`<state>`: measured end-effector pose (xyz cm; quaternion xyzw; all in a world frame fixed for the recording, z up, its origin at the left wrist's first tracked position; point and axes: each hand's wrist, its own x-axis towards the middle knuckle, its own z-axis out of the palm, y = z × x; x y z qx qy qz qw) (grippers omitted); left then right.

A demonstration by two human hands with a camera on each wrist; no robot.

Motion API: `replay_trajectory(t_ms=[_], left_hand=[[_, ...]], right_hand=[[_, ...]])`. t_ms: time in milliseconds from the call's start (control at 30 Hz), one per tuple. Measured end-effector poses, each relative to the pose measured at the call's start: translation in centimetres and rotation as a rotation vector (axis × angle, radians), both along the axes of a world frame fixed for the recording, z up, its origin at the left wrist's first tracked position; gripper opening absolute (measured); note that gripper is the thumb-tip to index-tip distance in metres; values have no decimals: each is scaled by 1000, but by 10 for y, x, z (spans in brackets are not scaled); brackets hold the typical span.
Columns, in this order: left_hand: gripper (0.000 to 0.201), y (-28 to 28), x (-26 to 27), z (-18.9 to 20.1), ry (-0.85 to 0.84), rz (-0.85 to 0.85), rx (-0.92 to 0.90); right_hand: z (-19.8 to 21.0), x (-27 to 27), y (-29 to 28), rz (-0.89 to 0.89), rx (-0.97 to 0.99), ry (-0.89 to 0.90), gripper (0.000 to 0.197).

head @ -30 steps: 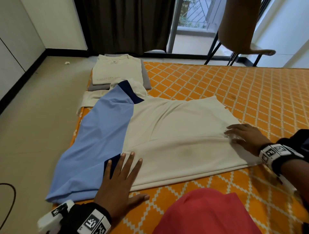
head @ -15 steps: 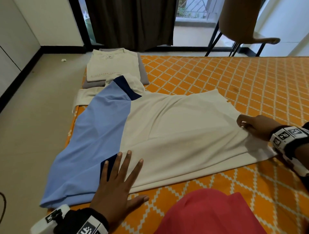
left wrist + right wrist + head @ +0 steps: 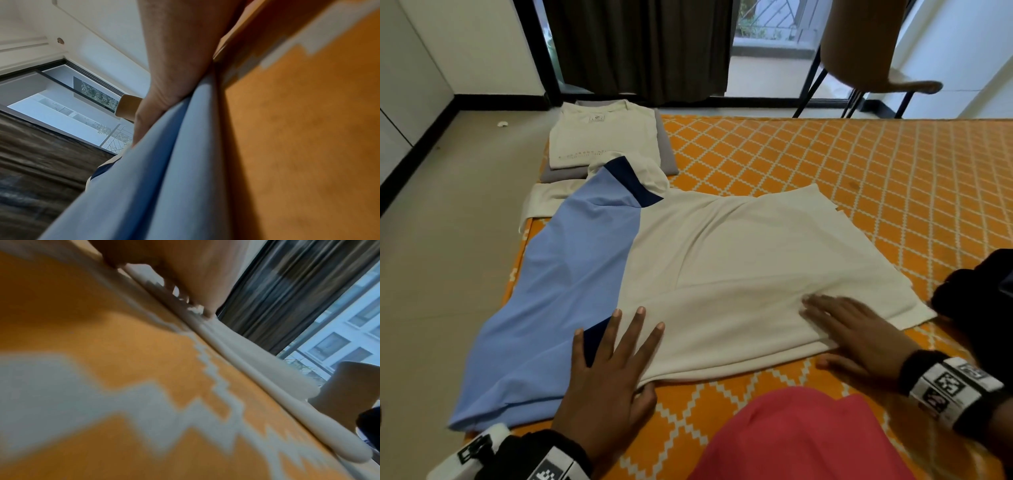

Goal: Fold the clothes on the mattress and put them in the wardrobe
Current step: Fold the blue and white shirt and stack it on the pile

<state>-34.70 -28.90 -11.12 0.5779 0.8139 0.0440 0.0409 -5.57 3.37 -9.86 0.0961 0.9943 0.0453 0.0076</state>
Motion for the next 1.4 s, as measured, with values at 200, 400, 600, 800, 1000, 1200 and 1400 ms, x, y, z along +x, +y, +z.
replay_trajectory(t_ms=[200, 400, 600, 800, 1000, 1200, 1400], left_hand=[[98, 0, -2, -6, 105, -57, -36], [134, -3, -9, 0, 165, -47, -96], [142, -27, -18, 7, 13, 121, -224], [108, -61, -52, 30, -102, 223, -457], [101, -88, -72, 39, -198, 202, -407], [124, -79, -63, 25, 43, 92, -87], [146, -43, -32, -2, 202, -76, -60]], right_hand=[[-7, 13, -11, -97, -119, 28, 68], [-11, 22, 5, -239, -17, 106, 68], [-16, 28, 18, -620, 41, -26, 73], [5, 31, 19, -926, -51, -185, 68], [10, 44, 20, -1048, -65, -138, 65], [0, 42, -3, -528, 39, -50, 68], [19, 16, -19, -281, -155, -35, 80]])
